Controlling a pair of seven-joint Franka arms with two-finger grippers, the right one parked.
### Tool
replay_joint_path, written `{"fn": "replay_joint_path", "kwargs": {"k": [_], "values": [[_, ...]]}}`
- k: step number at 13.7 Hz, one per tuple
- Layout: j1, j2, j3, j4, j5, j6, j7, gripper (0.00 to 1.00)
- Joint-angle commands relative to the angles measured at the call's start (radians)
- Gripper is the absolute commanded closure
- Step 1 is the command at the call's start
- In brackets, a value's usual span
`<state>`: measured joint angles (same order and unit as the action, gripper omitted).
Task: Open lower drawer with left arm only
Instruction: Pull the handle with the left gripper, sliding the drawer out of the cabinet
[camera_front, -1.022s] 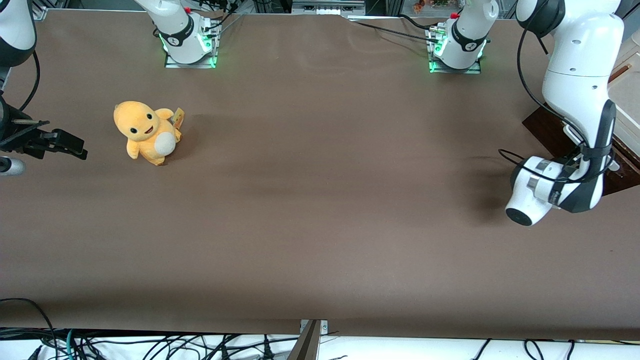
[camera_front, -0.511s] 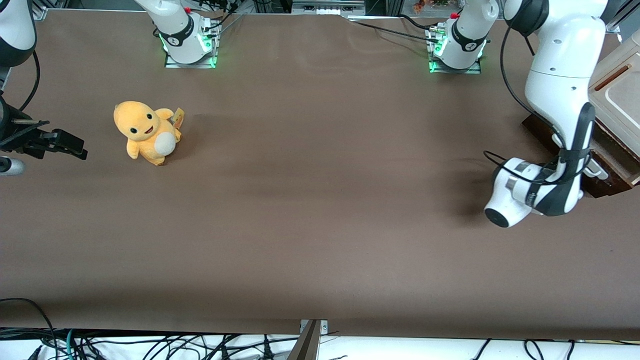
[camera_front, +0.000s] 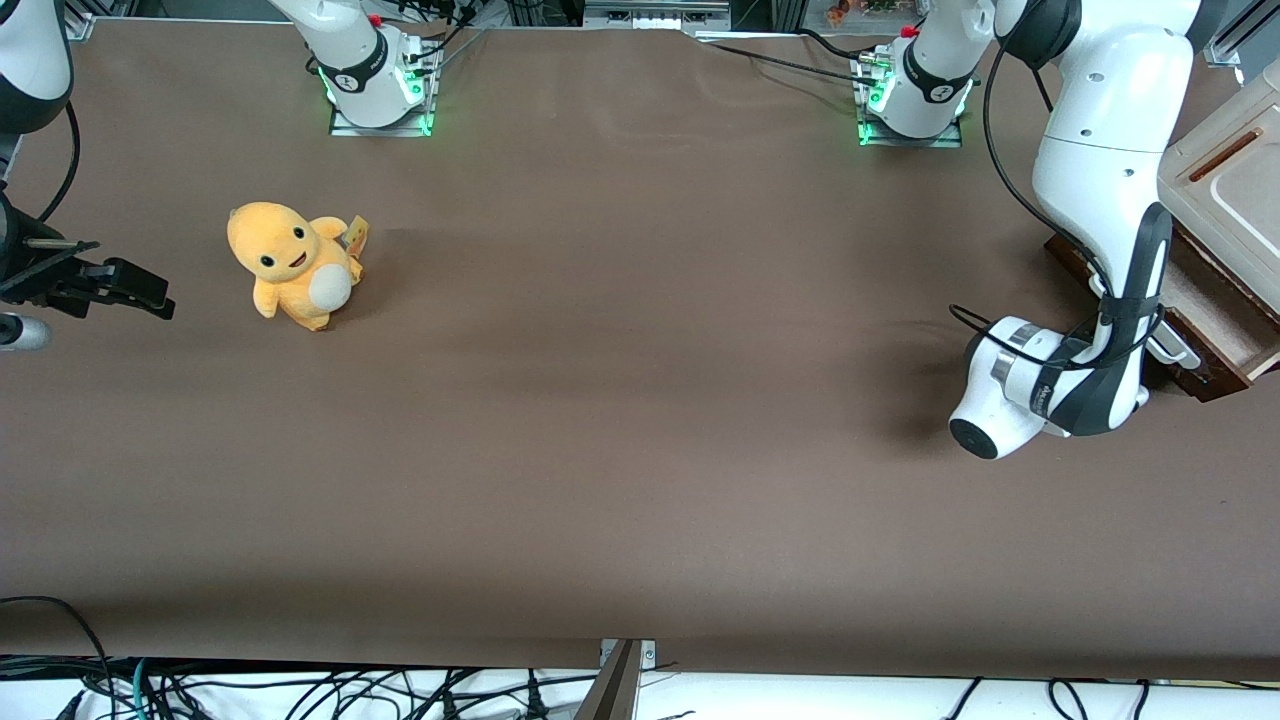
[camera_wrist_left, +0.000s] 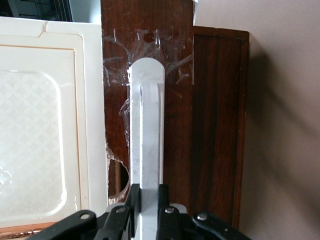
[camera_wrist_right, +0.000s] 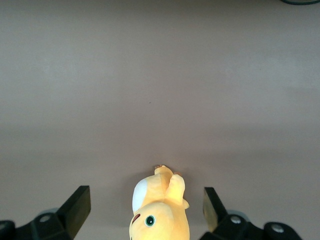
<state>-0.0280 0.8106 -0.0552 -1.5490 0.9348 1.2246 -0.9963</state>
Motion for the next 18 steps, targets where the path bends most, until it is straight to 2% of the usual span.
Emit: {"fn": "replay_joint_path", "kwargs": {"k": [1,2,3,4,9,12,14,16,18], "values": [[0.002,0.03,0.005,0.037,-0.007,-0.028,-0.001,0.82],[-0.003,0.032,0.005,0.035,0.001,-0.028,0.002,0.68],[-0.007,0.032,0.006,0.032,0.006,-0.03,0.002,0.3],[-0.012,0.032,0.005,0.032,0.004,-0.033,0.004,0.0],[-0.026,0.012,0.0,0.049,-0.013,-0.048,0.166,0.0],[-0.021,-0.031,-0.073,0.05,-0.027,-0.05,0.168,0.0],[-0.021,-0.076,-0.096,0.052,-0.072,-0.039,0.183,0.0],[-0.013,-0.08,-0.153,0.137,-0.092,-0.042,0.27,0.0],[-0.018,-0.08,-0.158,0.206,-0.172,-0.043,0.396,0.0]]}}
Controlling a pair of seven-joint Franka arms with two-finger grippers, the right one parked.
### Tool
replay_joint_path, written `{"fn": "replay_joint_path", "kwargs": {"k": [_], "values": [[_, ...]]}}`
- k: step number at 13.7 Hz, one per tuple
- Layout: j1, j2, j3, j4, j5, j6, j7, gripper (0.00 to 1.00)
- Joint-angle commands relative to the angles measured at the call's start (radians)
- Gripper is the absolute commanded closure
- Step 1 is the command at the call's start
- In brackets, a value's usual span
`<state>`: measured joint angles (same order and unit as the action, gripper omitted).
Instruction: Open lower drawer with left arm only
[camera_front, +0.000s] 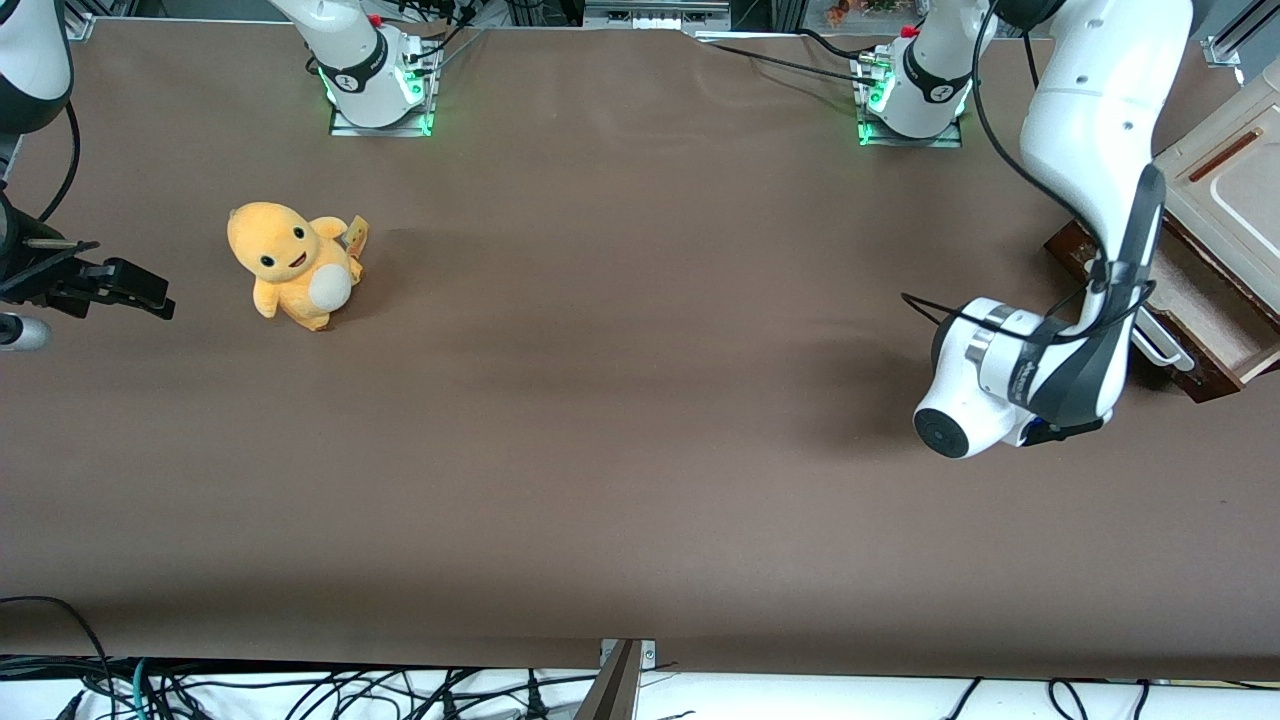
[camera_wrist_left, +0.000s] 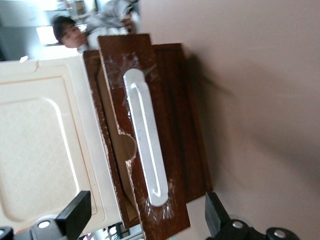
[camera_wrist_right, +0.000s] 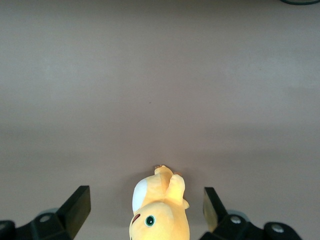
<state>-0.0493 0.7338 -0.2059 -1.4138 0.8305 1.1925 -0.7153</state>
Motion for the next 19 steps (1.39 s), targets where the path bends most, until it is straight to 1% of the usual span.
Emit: {"fn": "replay_joint_path", "kwargs": {"k": [1,4,6,9,12,14,15,17,18,19], "values": [[0.003,-0.005,-0.009,0.094,-0.111,-0.011,0.141,0.0],[-0.003,-0.048,-0.012,0.156,-0.25,-0.01,0.177,0.0],[-0.004,-0.047,-0.065,0.24,-0.322,-0.01,0.177,0.0],[-0.001,-0.05,-0.112,0.304,-0.36,-0.01,0.185,0.0],[0.008,-0.097,-0.147,0.355,-0.381,-0.007,0.207,0.0],[0.028,-0.137,-0.155,0.375,-0.419,-0.008,0.296,0.0],[0.046,-0.184,-0.144,0.372,-0.465,-0.007,0.351,0.0],[0.107,-0.221,-0.148,0.375,-0.566,-0.007,0.396,0.0],[0.12,-0.258,-0.138,0.363,-0.63,0.008,0.437,0.0],[0.12,-0.308,-0.121,0.337,-0.66,0.044,0.492,0.0]]}}
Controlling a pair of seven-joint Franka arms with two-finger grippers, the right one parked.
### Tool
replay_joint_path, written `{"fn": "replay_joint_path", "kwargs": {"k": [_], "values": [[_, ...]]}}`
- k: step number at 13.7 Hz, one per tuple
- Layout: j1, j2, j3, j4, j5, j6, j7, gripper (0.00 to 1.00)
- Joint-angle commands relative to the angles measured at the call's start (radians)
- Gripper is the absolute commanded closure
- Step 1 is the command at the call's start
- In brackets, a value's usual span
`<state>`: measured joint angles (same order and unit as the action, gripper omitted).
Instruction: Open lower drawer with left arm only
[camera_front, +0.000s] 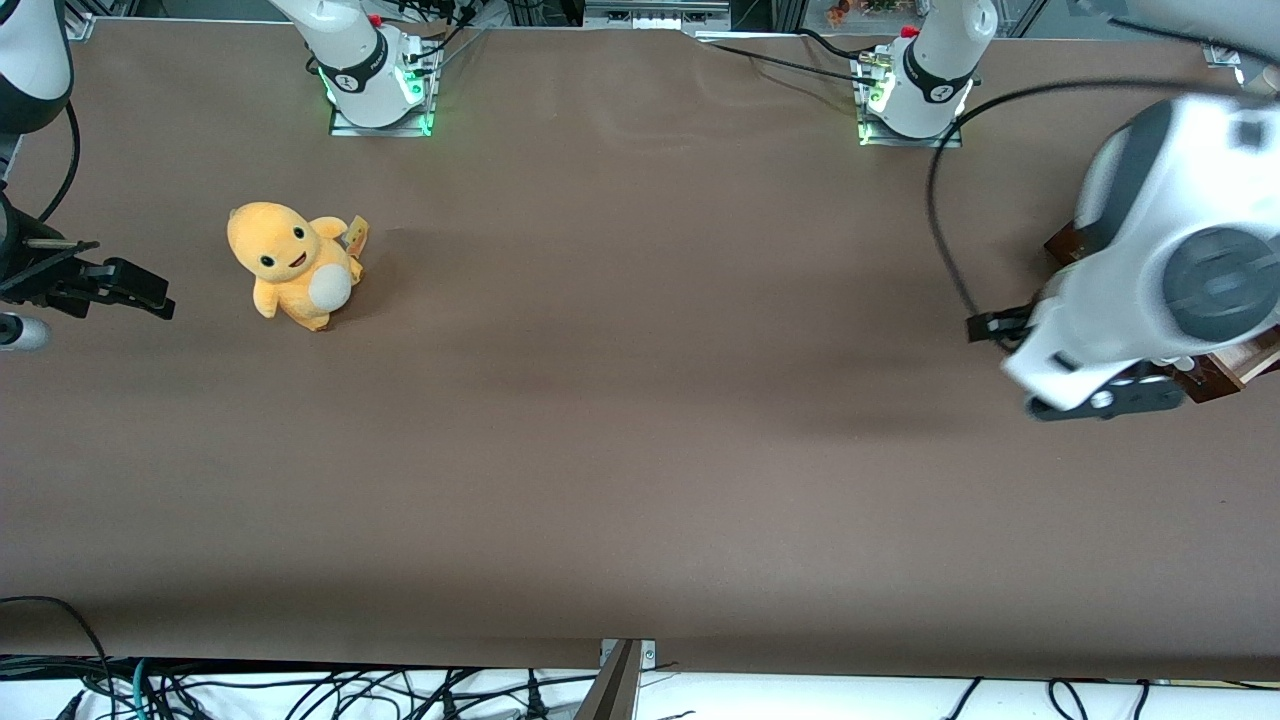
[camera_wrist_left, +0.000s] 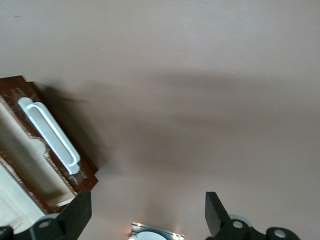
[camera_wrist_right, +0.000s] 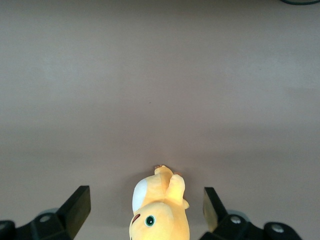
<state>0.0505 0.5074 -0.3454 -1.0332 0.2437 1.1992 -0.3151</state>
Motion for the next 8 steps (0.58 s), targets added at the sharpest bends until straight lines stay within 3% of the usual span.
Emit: {"fn": "replay_joint_path", "kwargs": {"k": [1,2,4,5,6,8], "values": [[0.02,-0.128,0.043,-0.1,-0.093,0.066,0.155,0.0],[0.011,-0.18,0.099,-0.161,-0.157,0.104,0.198,0.0],[-0.044,-0.274,0.276,-0.308,-0.352,0.228,0.272,0.0],[-0.079,-0.315,0.322,-0.376,-0.363,0.287,0.312,0.0],[-0.087,-0.354,0.324,-0.436,-0.33,0.321,0.311,0.0],[-0.119,-0.426,0.322,-0.508,-0.192,0.352,0.309,0.0]]}}
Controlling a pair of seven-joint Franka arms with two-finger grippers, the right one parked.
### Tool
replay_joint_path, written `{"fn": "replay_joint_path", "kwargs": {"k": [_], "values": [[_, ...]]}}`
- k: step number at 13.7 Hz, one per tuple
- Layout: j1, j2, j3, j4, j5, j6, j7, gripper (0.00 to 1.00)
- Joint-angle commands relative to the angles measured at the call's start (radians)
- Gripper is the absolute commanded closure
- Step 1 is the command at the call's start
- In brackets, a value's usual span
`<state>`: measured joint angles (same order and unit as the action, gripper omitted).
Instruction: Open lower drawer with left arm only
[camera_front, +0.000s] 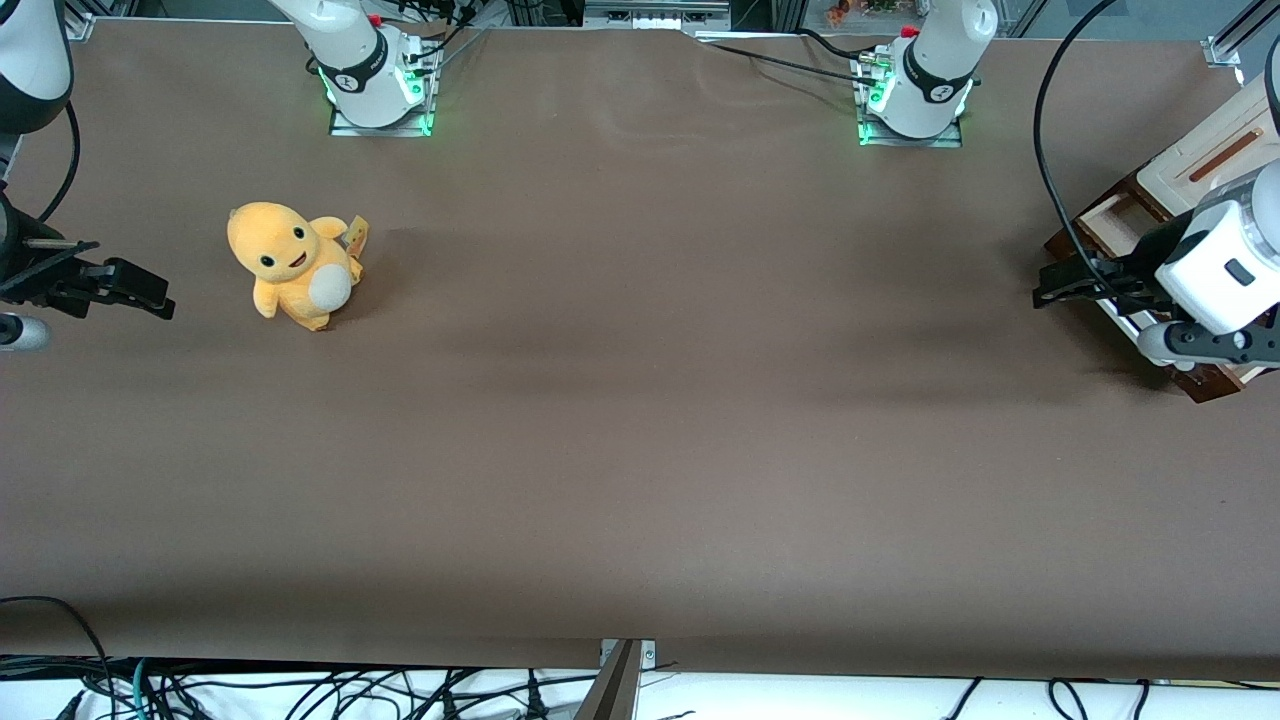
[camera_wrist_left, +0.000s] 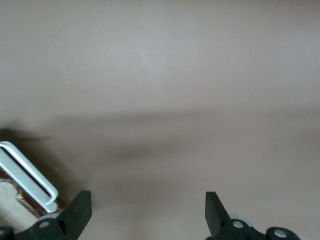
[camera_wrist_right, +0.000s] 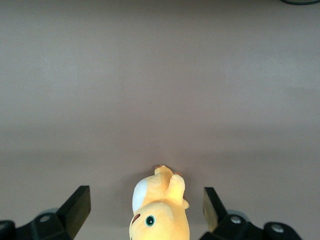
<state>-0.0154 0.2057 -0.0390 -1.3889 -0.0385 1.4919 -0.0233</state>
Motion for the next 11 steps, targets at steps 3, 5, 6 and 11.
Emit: {"fn": "replay_joint_path", "kwargs": {"k": [3,5,6,11], "values": [[-0.038,-0.16,0.013,-0.226,0.022,0.128,0.026,0.0],[-0.029,-0.204,0.013,-0.281,-0.003,0.16,0.028,0.0],[-0.029,-0.221,0.011,-0.292,0.0,0.16,0.022,0.0],[-0.025,-0.229,0.002,-0.308,0.006,0.156,0.02,0.0]]}}
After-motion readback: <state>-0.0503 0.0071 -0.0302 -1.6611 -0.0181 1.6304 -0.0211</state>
